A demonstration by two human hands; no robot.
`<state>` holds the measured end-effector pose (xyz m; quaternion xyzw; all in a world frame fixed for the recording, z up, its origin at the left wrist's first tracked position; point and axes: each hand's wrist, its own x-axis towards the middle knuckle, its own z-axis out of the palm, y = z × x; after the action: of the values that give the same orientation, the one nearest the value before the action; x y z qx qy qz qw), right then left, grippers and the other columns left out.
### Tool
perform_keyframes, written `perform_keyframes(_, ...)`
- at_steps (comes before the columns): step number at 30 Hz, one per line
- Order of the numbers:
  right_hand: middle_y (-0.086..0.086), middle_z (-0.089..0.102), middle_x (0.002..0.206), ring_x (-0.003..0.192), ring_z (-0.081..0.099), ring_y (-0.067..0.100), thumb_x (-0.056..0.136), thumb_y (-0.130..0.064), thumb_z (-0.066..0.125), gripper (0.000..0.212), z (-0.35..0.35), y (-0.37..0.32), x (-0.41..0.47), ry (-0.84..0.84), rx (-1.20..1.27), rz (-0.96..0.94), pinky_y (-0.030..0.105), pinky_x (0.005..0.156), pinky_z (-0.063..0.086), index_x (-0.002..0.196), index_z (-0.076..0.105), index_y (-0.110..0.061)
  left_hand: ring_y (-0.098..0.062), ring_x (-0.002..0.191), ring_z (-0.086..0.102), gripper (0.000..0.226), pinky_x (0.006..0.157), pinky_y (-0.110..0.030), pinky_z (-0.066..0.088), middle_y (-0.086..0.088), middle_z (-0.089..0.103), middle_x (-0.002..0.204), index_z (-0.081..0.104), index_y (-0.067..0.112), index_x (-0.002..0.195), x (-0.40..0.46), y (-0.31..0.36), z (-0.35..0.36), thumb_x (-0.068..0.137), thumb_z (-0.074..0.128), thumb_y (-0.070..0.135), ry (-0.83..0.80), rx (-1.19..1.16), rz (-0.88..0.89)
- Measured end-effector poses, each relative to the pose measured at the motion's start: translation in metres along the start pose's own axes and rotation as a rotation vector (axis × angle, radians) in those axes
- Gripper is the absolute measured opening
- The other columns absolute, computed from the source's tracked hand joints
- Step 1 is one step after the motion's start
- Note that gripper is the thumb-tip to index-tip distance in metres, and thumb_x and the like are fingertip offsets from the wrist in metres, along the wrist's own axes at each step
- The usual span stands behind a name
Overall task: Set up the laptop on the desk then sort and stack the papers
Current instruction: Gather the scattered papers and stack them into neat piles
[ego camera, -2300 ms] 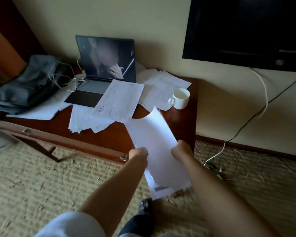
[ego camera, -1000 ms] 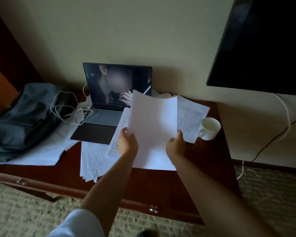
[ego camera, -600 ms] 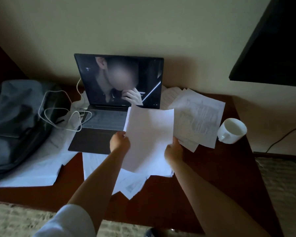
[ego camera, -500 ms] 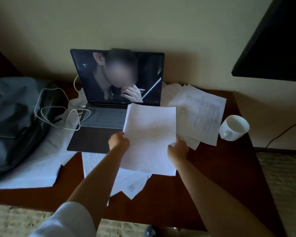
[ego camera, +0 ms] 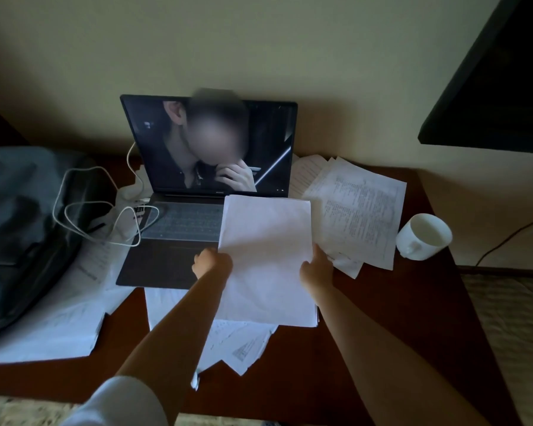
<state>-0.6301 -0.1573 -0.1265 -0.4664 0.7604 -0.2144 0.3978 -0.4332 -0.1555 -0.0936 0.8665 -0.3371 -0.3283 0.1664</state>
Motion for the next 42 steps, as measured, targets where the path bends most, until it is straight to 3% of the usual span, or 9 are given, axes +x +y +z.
perform_keyframes(3, 0.009, 0.023, 0.156, 0.141, 0.028, 0.028, 0.095, -0.004, 0.036, 0.059, -0.001, -0.003, -0.004, -0.073, 0.003, -0.031, 0.036, 0.109, 0.034, 0.151, 0.022, -0.017, -0.034, 0.122, 0.046, 0.043, 0.103, -0.040, 0.040, -0.018, 0.049, 0.133, 0.053, 0.004, 0.129, -0.006, 0.003, 0.005, 0.088, 0.041, 0.007, 0.022, 0.023, 0.009)
perform_keyframes(8, 0.011, 0.042, 0.143, 0.131, 0.043, 0.028, 0.093, -0.002, 0.046, 0.048, -0.021, 0.002, -0.010, 0.073, 0.004, -0.084, 0.036, 0.105, 0.043, 0.140, 0.040, -0.008, -0.034, 0.126, 0.037, 0.047, 0.102, -0.041, 0.037, -0.019, 0.040, 0.138, 0.045, 0.006, 0.134, -0.026, 0.011, 0.005, 0.087, 0.045, 0.005, 0.092, 0.048, 0.035)
perform_keyframes(11, 0.011, 0.042, 0.141, 0.130, 0.043, 0.028, 0.091, -0.003, 0.049, 0.048, -0.042, 0.013, -0.007, 0.163, -0.035, -0.031, 0.037, 0.102, 0.045, 0.139, 0.042, -0.008, -0.031, 0.125, 0.034, 0.053, 0.100, -0.039, 0.038, -0.015, 0.039, 0.137, 0.047, 0.010, 0.133, -0.039, 0.021, 0.015, 0.081, 0.046, -0.003, 0.165, 0.065, 0.209)
perform_keyframes(19, 0.011, 0.026, 0.152, 0.141, 0.022, 0.028, 0.095, -0.027, 0.042, 0.051, -0.094, 0.041, 0.029, 0.161, -0.304, 0.161, 0.042, 0.112, 0.032, 0.143, 0.036, -0.012, -0.018, 0.113, 0.054, 0.034, 0.089, -0.019, 0.044, -0.001, 0.055, 0.124, 0.066, 0.016, 0.105, -0.066, 0.071, 0.078, 0.086, 0.048, -0.006, -0.112, 0.107, 0.589)
perform_keyframes(23, 0.012, 0.013, 0.155, 0.137, 0.028, 0.031, 0.094, -0.021, 0.048, 0.054, -0.098, 0.042, 0.039, 0.189, -0.043, 0.320, 0.043, 0.107, 0.038, 0.145, 0.032, -0.014, -0.021, 0.115, 0.053, 0.033, 0.097, -0.027, 0.047, 0.000, 0.055, 0.126, 0.062, 0.018, 0.114, -0.069, 0.090, 0.103, 0.090, 0.050, 0.000, -0.231, 0.189, 0.609)
perform_keyframes(27, 0.016, 0.030, 0.149, 0.125, 0.047, 0.034, 0.091, -0.008, 0.051, 0.063, -0.096, 0.032, 0.049, 0.187, 0.337, 0.358, 0.043, 0.100, 0.046, 0.148, 0.023, -0.011, -0.024, 0.118, 0.053, 0.039, 0.101, -0.032, 0.047, -0.004, 0.053, 0.131, 0.058, 0.020, 0.122, -0.062, 0.101, 0.118, 0.089, 0.050, -0.001, -0.263, 0.170, 0.540)
perform_keyframes(30, 0.016, 0.049, 0.135, 0.120, 0.052, 0.035, 0.090, -0.013, 0.052, 0.052, -0.097, 0.024, 0.052, 0.128, 0.300, 0.423, 0.045, 0.097, 0.048, 0.138, 0.034, -0.006, -0.023, 0.123, 0.051, 0.053, 0.101, -0.033, 0.048, -0.004, 0.049, 0.139, 0.052, 0.019, 0.132, -0.058, 0.107, 0.121, 0.086, 0.049, -0.008, -0.286, 0.163, 0.491)
perform_keyframes(33, 0.017, 0.042, 0.137, 0.122, 0.046, 0.035, 0.089, -0.021, 0.052, 0.050, -0.099, 0.016, 0.055, 0.143, 0.130, 0.449, 0.045, 0.098, 0.046, 0.134, 0.040, -0.005, -0.023, 0.126, 0.050, 0.058, 0.099, -0.034, 0.049, -0.004, 0.048, 0.142, 0.048, 0.020, 0.137, -0.052, 0.111, 0.124, 0.086, 0.049, -0.009, -0.320, 0.166, 0.464)
perform_keyframes(42, 0.014, 0.052, 0.134, 0.121, 0.052, 0.032, 0.090, -0.014, 0.058, 0.053, -0.106, 0.008, 0.062, 0.105, 0.798, 0.488, 0.038, 0.095, 0.045, 0.139, 0.040, -0.004, -0.025, 0.127, 0.050, 0.056, 0.095, -0.029, 0.047, -0.005, 0.048, 0.142, 0.045, 0.017, 0.140, -0.048, 0.117, 0.127, 0.089, 0.048, -0.006, -0.337, 0.246, 0.460)
